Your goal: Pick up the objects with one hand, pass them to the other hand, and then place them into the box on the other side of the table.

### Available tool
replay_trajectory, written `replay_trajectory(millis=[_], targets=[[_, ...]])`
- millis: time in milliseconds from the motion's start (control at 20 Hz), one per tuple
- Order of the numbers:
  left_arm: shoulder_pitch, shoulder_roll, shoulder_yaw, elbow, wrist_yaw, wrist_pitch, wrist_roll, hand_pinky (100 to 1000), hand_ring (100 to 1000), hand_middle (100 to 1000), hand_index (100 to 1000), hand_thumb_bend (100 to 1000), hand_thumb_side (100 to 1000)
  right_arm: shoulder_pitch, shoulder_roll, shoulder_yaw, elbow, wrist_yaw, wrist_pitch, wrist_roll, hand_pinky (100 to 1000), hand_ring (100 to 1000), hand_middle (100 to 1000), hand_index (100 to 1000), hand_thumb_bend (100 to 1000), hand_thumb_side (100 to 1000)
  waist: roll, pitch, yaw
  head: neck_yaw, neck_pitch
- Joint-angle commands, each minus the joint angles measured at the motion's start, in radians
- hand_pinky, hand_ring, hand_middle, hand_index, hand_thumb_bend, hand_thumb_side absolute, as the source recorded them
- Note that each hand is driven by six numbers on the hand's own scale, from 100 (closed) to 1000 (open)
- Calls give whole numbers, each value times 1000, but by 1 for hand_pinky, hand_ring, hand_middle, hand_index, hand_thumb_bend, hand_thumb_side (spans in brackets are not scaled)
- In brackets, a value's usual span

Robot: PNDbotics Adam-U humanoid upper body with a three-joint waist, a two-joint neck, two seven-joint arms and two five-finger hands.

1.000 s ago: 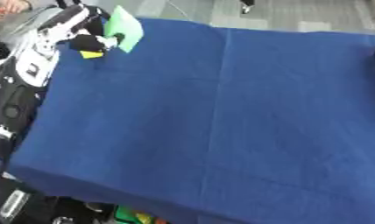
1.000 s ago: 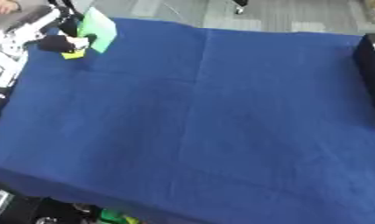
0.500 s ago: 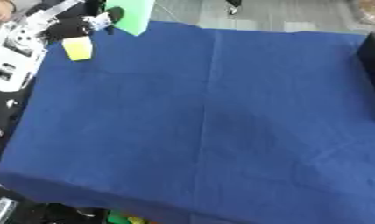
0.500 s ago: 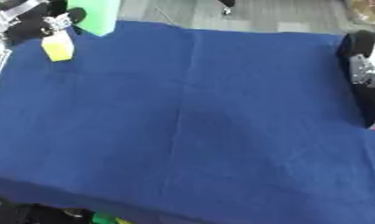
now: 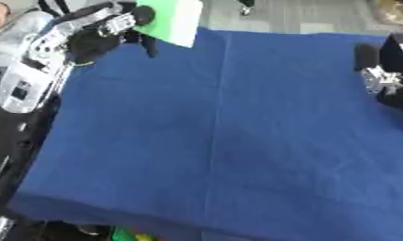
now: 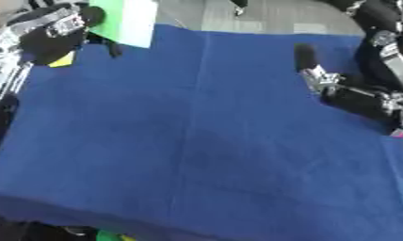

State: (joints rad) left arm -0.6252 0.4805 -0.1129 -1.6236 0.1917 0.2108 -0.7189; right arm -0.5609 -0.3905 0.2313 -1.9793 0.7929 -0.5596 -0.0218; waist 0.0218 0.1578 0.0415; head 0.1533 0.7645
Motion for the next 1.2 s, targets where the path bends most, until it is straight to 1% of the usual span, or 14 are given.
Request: replay_trajectory(millis=[50,100,150,200,250,500,750,1050,1200], targets=[[-20,-6,-22,-25,7,33,-32,688,502,434,584,100,772,-28,10,30,-13,26,-14,17,797,823,837,889,203,100,0,-14,2,-3,5],[-23,-12,-31,-24,5,41,-42,688,502,434,584,100,772,-32,13,40,-9,30,-20,21,798,823,838,890,207,100,0,-14,2,-3,5],[-26,-17,-39,-23,2,48,-51,689,503,435,585,100,777,-38,16,50,-5,33,-26,25,803,830,850,892,238,100,0,-14,3,-3,5],[-29,-22,-46,-22,-1,54,-58,689,503,435,585,100,777,-42,18,59,0,36,-33,29,804,831,851,893,241,100,0,-13,3,-4,5],[-31,-27,-52,-20,-3,59,-64,689,504,436,586,100,781,-45,20,67,5,39,-39,33,814,839,862,895,275,100,-1,-13,3,-4,5],[-39,-56,-80,-18,-9,84,-84,690,506,438,586,100,788,-59,35,96,24,49,-48,48,835,859,887,905,317,100,-1,-11,5,-7,5],[-50,-85,-103,-19,-9,103,-83,692,509,440,589,100,793,-65,52,111,25,55,-18,43,857,879,911,917,330,103,-1,-10,5,-10,5],[-65,-119,-123,-34,-2,104,-60,697,514,442,592,100,793,-63,66,123,22,49,36,26,876,896,924,932,322,128,-2,-9,3,-15,5],[-70,-126,-131,-43,9,97,-40,699,514,441,592,100,792,-64,66,129,20,46,55,28,879,899,926,934,313,137,-2,-9,2,-19,5]])
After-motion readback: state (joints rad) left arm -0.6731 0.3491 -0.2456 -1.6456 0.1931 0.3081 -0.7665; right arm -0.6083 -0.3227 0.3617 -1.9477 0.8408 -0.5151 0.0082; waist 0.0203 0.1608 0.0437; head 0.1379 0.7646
